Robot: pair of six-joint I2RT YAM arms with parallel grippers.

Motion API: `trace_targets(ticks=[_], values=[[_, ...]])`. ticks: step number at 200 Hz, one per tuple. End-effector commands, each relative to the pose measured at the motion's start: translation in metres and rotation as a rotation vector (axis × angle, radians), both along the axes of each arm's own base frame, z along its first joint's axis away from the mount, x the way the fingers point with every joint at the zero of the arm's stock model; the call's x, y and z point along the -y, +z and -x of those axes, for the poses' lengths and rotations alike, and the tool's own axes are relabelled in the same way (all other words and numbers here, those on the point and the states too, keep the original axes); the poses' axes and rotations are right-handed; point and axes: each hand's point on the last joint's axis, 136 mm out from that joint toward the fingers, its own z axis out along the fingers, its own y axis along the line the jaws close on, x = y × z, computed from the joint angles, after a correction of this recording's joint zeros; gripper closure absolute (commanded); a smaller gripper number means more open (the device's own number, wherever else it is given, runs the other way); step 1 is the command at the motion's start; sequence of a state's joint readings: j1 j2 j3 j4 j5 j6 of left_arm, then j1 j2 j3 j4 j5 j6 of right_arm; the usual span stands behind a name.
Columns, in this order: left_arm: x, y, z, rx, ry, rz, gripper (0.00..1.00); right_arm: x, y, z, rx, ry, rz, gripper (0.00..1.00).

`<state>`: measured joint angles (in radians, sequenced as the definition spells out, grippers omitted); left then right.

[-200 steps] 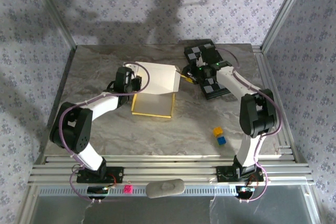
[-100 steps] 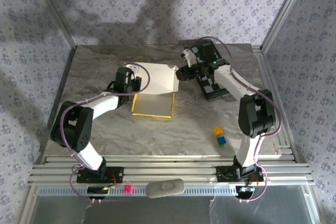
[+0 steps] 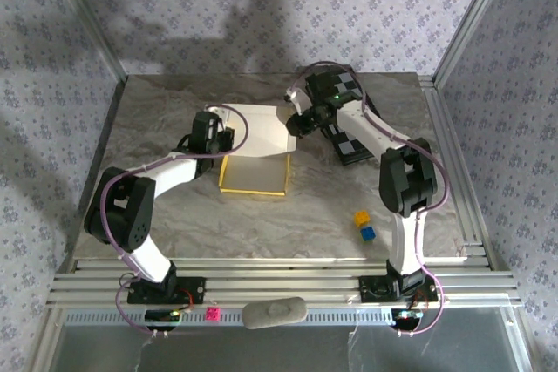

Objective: Fold the paper box

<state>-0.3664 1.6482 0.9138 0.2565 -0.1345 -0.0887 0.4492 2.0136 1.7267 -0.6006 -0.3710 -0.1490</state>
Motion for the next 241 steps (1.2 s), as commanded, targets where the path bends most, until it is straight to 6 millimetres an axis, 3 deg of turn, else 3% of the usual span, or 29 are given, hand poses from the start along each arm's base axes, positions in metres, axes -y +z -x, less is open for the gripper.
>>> trace_targets(ticks=[1,37,69,99,114,139,177,184,187,190,219,241], values=[[-0.008,0.013,-0.013,0.018,0.073,0.030,1.00,0.002,-0.009,0.001,-0.052,-0.101,0.075,0.97],[-0.013,0.016,-0.016,-0.031,0.183,0.122,1.00,0.002,0.007,-0.012,-0.002,-0.321,0.107,1.00],[-0.014,0.015,-0.016,-0.072,0.278,0.171,1.00,0.013,0.021,-0.023,0.040,-0.629,0.118,1.00],[-0.009,0.013,-0.015,-0.064,0.261,0.139,1.00,0.009,0.017,-0.025,0.037,-0.648,0.096,1.00],[-0.008,0.014,-0.015,-0.053,0.220,0.101,1.00,0.009,0.026,-0.036,0.055,-0.561,-0.017,1.00],[-0.005,0.013,-0.012,-0.057,0.133,0.060,1.00,0.017,0.045,-0.048,0.070,-0.392,-0.155,0.76],[-0.006,0.017,0.004,-0.036,-0.026,0.028,1.00,0.029,0.060,-0.045,0.113,-0.176,-0.249,0.64],[-0.010,0.016,0.009,-0.047,-0.054,0.023,1.00,0.031,0.061,-0.041,0.126,-0.141,-0.265,0.31],[-0.013,0.015,0.010,-0.053,-0.063,0.024,1.00,0.032,0.062,-0.039,0.135,-0.129,-0.268,0.09],[-0.016,0.015,0.012,-0.056,-0.070,0.022,1.00,0.031,0.062,-0.037,0.140,-0.113,-0.273,0.01],[-0.025,0.018,0.029,-0.078,-0.202,0.070,1.00,0.028,0.059,-0.010,0.198,0.066,-0.240,0.01],[-0.028,0.014,0.035,-0.120,-0.243,0.079,1.00,0.015,0.054,0.009,0.191,0.176,-0.234,0.08]])
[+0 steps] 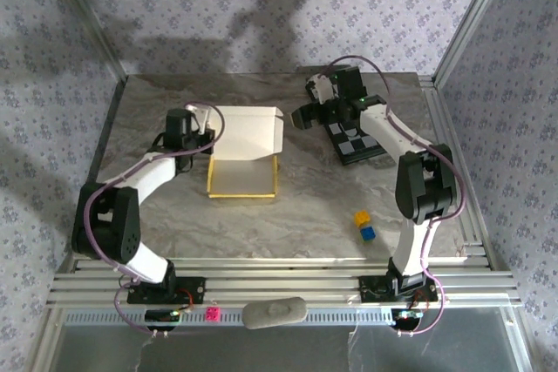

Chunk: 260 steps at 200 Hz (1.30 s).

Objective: Fold the paper box

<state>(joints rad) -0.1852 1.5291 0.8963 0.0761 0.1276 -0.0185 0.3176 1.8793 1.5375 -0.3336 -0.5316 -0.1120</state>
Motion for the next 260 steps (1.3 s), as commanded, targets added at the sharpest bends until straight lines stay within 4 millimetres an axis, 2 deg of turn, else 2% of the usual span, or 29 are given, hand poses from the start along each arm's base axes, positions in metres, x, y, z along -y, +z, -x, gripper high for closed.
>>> trace_targets(ticks=[1,17,41,62,83,120,154,174,187,202,229,260], values=[[0.016,0.006,0.015,-0.017,-0.168,0.022,1.00,-0.024,0.014,0.031,0.087,0.224,-0.011,0.08],[0.017,0.005,0.013,-0.030,-0.171,0.030,1.00,-0.036,0.008,0.042,0.055,0.270,-0.023,0.15],[0.017,0.005,0.010,-0.026,-0.160,0.040,1.00,-0.051,-0.008,0.053,0.022,0.298,-0.007,0.21],[0.018,0.006,0.009,-0.024,-0.167,0.034,1.00,-0.054,-0.025,0.046,0.000,0.271,0.020,0.22],[0.018,0.007,0.008,-0.026,-0.174,0.024,1.00,-0.055,-0.032,0.036,-0.008,0.251,0.028,0.22],[0.019,0.007,0.005,-0.027,-0.173,0.028,1.00,-0.057,-0.045,0.032,-0.041,0.248,0.030,0.25],[0.019,0.005,0.002,-0.035,-0.165,0.030,1.00,-0.066,-0.055,0.037,-0.086,0.261,0.017,0.39],[0.018,0.004,0.000,-0.044,-0.156,0.032,1.00,-0.071,-0.055,0.035,-0.100,0.251,0.002,0.55],[0.017,0.003,-0.002,-0.050,-0.145,0.035,1.00,-0.073,-0.055,0.034,-0.111,0.248,0.000,0.70],[0.016,0.003,-0.004,-0.054,-0.131,0.038,1.00,-0.075,-0.055,0.034,-0.124,0.234,0.016,0.79],[0.011,0.004,-0.009,-0.066,-0.074,0.046,1.00,-0.075,-0.052,0.030,-0.114,0.163,0.046,1.00],[0.008,0.005,-0.014,-0.080,0.012,0.066,1.00,-0.068,-0.049,0.018,-0.082,-0.001,0.137,1.00]])
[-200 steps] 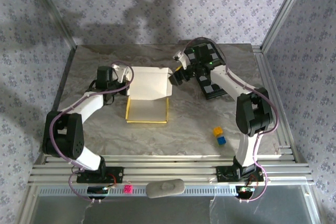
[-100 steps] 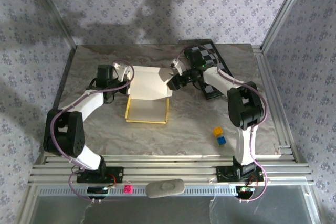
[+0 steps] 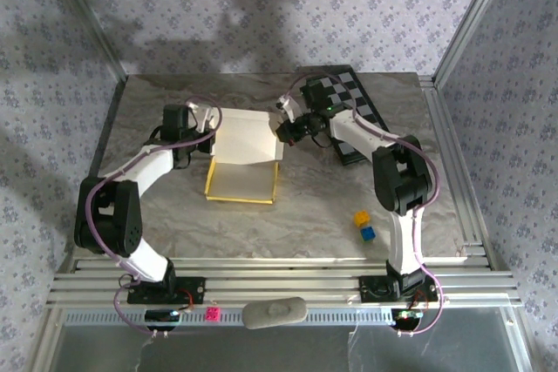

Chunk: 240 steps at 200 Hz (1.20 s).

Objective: Fold the paper box

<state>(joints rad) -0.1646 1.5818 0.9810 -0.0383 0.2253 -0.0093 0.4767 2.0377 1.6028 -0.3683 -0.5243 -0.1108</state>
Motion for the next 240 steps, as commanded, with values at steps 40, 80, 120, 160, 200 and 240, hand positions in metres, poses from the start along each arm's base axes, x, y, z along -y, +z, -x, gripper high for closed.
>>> trace_targets(ticks=[40,80,120,160,200,240], values=[[0.001,0.011,-0.019,-0.033,0.232,0.036,1.00,0.030,0.033,-0.035,0.133,-0.536,0.170,1.00],[-0.002,0.018,-0.023,-0.033,0.375,0.028,1.00,0.022,0.060,-0.035,0.237,-0.696,0.231,1.00],[0.000,0.021,-0.030,-0.027,0.431,0.074,1.00,0.024,0.060,-0.045,0.204,-0.783,0.210,1.00],[0.011,0.014,-0.027,-0.066,0.415,0.117,0.95,0.010,0.052,-0.048,0.308,-0.717,0.211,1.00],[0.014,0.040,-0.009,-0.122,0.413,0.173,0.64,0.001,0.044,-0.041,0.481,-0.521,0.236,1.00],[-0.005,0.095,0.024,-0.230,0.610,0.459,0.52,-0.006,0.044,-0.036,0.516,-0.352,0.183,1.00]])
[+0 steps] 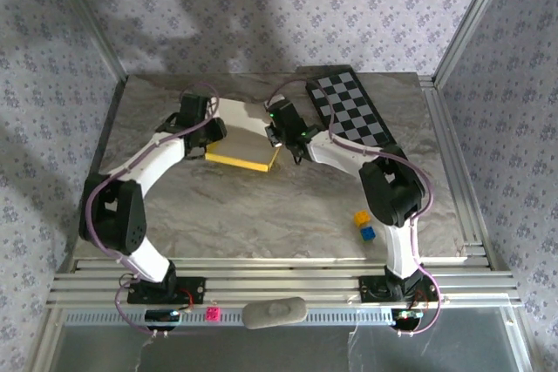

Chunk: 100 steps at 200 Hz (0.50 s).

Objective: Fold the paper box

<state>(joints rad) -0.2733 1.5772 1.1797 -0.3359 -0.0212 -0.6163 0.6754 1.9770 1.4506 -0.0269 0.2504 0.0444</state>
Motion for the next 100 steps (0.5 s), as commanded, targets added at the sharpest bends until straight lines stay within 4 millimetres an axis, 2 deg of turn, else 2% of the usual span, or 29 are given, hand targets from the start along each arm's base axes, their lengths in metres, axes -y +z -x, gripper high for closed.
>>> trace_targets(ticks=[1,19,39,46,52,65,100], values=[[-0.011,0.067,0.021,0.011,0.158,0.225,0.51,-0.007,0.030,-0.001,0.099,0.140,0.003,1.00],[-0.025,0.094,0.029,0.019,0.244,0.316,0.50,-0.009,0.033,-0.001,0.107,0.182,0.012,1.00],[-0.056,0.112,0.021,0.040,0.318,0.307,0.36,-0.011,0.036,0.001,0.118,0.222,0.027,1.00],[-0.065,0.109,0.013,0.028,0.330,0.294,0.26,-0.012,0.037,0.003,0.120,0.243,0.030,1.00],[-0.072,0.102,0.005,0.000,0.332,0.295,0.23,-0.014,0.037,0.004,0.120,0.267,0.037,1.00],[-0.081,0.087,-0.016,-0.064,0.329,0.358,0.23,-0.016,0.036,0.008,0.111,0.299,0.038,1.00],[-0.080,0.048,-0.074,-0.164,0.287,0.467,0.29,-0.017,0.034,0.011,0.106,0.329,0.046,1.00]])
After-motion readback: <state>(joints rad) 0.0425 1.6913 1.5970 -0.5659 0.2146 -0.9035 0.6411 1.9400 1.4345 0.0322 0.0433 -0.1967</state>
